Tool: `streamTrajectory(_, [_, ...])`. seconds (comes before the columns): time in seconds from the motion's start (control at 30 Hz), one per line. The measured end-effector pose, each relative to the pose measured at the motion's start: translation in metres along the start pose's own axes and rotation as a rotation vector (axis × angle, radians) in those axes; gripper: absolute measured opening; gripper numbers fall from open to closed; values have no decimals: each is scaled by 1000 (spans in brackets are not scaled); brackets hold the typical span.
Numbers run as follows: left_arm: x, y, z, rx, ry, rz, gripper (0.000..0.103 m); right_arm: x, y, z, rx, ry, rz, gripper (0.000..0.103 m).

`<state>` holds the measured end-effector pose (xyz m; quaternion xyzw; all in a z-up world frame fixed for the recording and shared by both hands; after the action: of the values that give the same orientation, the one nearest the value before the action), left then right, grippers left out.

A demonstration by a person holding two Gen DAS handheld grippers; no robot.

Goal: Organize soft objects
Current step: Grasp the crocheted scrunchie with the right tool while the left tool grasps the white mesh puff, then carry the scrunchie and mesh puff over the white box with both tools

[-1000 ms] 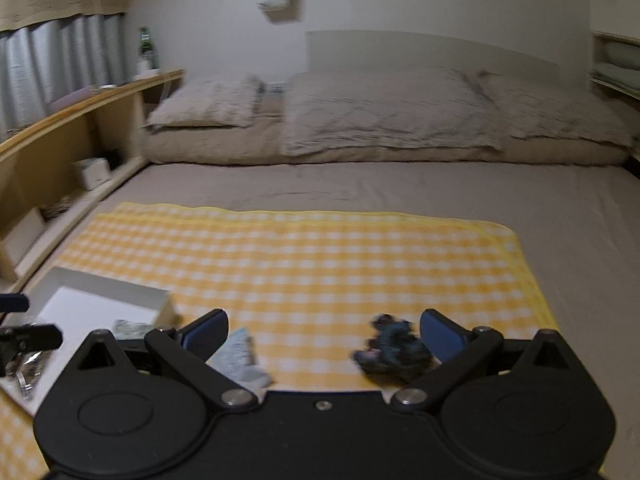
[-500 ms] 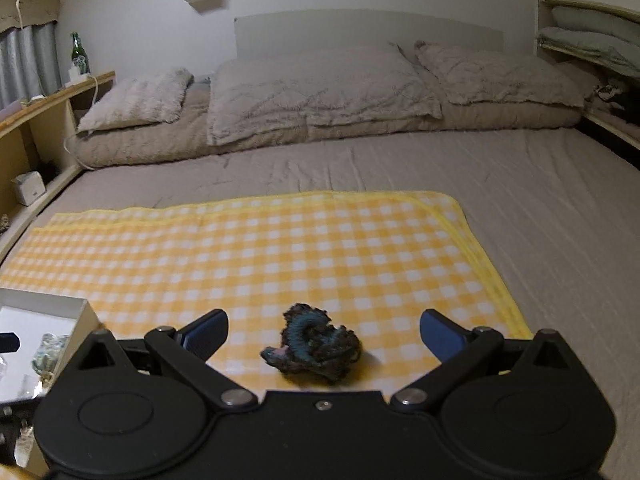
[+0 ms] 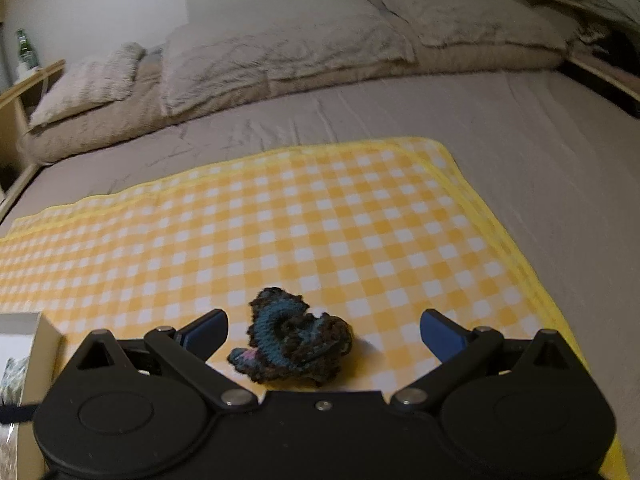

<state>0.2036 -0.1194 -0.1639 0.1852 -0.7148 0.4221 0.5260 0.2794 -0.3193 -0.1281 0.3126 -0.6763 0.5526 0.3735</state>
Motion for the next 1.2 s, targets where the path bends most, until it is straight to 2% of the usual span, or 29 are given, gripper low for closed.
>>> streamTrajectory(0.1, [-12,-3,2,-34,2,-9,103,-16,-3,6,-69,-22,-38,103])
streamTrajectory(0.2, [-22,-6,2,-42,15,-23,96,-30,-7,9,-112,-44,-76,102])
streamTrajectory(0.43, [-43,-10,-3,-30,59,-71,76,-60,-10,2,-103,-63,-136,88])
streamTrajectory(0.57, [-49,-10,-9,11,99,-82,69,-75,-10,-6,-79,-70,-183,80])
streamTrajectory(0.7, [-51,-13,-12,45,132,-76,63,-85,-10,-9,-76,-42,-218,70])
streamTrajectory(0.83, [-51,-14,-15,81,159,-70,57,-86,-9,-10,-35,-29,-226,64])
streamTrajectory(0.97, [-50,-16,-15,97,164,-70,53,-82,-6,-15,32,-26,-223,53])
streamTrajectory(1.2, [-41,-16,-12,103,152,-53,52,-58,5,-23,77,-31,-210,47])
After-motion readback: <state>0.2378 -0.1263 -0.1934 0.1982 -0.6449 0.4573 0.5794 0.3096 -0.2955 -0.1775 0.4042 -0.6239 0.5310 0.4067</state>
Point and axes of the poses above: each gripper's, at about its wrist camera, not at the fingertips, and x roughly against the way its jaws point, z to its right, y to its underside, the point moved 4 cm from there along -x, roughly the way its jaws point, and after that the axes turned 12 degrees about -z, right-handed, at the moved point
